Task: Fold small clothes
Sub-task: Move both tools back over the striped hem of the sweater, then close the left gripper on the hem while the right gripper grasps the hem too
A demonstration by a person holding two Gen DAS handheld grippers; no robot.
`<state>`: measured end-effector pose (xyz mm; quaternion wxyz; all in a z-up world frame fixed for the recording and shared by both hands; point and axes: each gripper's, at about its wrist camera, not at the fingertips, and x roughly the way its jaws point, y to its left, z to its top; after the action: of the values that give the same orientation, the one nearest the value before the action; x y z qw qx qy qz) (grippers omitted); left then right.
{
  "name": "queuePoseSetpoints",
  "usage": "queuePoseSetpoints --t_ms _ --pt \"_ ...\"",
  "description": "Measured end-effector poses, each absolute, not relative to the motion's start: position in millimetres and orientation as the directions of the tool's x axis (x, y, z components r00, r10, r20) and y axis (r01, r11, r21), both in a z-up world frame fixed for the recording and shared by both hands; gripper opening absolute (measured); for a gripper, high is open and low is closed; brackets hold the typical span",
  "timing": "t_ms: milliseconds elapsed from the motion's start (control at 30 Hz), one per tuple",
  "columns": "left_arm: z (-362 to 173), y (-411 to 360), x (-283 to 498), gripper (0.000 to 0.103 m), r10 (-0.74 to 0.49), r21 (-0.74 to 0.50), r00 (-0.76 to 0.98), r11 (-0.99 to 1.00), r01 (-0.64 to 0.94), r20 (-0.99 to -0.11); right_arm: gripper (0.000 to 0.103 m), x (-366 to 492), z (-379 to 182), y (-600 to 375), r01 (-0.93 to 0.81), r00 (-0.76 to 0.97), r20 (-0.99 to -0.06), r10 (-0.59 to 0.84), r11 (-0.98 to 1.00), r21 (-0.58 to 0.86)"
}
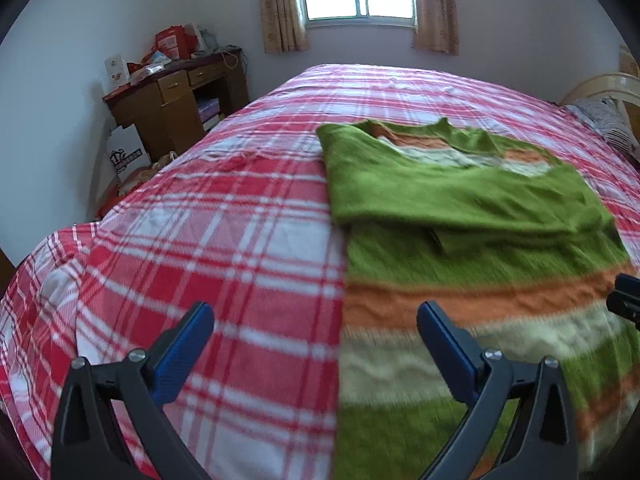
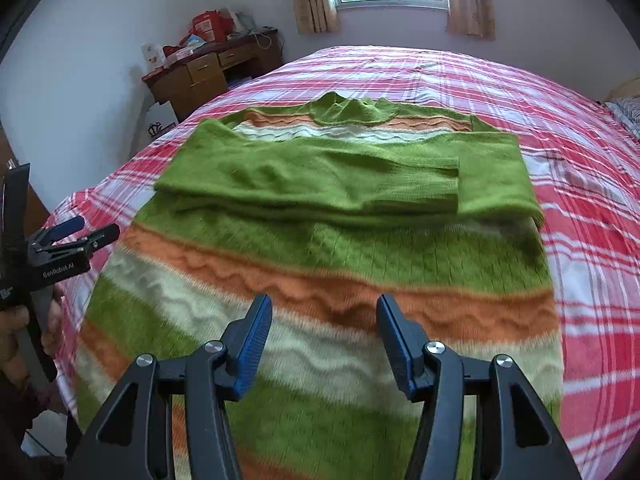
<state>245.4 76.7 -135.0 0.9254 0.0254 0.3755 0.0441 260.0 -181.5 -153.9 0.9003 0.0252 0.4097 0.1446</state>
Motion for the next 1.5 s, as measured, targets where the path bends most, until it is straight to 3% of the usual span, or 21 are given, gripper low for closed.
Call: queuePoseSetpoints --t_ms 800,1033,1233,1500 --pt "-151 82 150 0.102 -0.039 -0.015 0.624 0.999 0.044 -0.78 0.056 152 -168 -200 -0.249 0.595 -0.757 0.268 0.958 0.144" --pt "-164 90 123 0.086 -0.116 -0.094 0.544 0.993 0.068 -0.831 0.056 133 -173 -207 -0.23 0.597 -0.757 0.265 0.961 0.155" --pt "-172 86 105 0.065 -0.2 -0.178 0.486 0.98 0.091 -0.851 0.056 112 -178 -214 -0.211 0.619 -0.74 0.264 0.963 0.167" --pt "-185 72 102 0.064 -0.236 -0.209 0.441 0.972 0.11 -0.866 0.057 97 -174 -224 -0.198 0.638 -0.732 0.239 0.97 0.144"
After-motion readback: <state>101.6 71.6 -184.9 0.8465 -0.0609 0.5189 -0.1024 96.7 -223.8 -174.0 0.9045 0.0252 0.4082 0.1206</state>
